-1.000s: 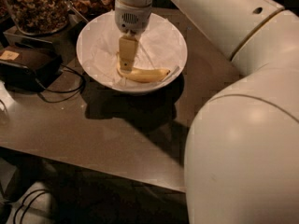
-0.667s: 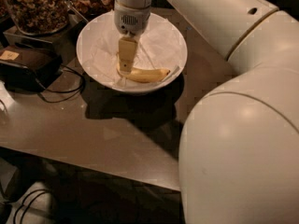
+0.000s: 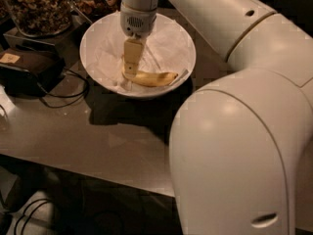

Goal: Pick banana from white bowl

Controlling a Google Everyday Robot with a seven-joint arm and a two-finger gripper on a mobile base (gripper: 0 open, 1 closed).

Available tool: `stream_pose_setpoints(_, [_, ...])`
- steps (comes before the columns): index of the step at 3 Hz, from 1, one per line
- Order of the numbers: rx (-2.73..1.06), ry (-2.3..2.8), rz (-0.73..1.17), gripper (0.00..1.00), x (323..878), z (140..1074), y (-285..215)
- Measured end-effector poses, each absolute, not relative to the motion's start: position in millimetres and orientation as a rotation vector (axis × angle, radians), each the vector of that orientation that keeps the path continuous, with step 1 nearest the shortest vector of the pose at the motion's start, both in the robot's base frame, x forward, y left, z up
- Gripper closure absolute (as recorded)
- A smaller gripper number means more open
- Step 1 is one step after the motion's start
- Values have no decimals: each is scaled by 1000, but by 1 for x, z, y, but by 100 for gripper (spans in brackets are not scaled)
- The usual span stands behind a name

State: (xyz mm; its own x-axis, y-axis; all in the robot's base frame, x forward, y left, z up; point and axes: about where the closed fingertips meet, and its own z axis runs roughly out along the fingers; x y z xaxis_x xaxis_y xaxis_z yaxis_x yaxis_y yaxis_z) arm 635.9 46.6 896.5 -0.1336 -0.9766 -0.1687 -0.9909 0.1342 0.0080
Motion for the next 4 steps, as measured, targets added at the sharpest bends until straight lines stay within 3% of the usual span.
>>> stream_pose_setpoints(3, [-1983, 2351, 264, 34, 634, 866, 42])
stream_pose_setpoints(4, [-1986, 2384, 295, 39, 629, 854, 38])
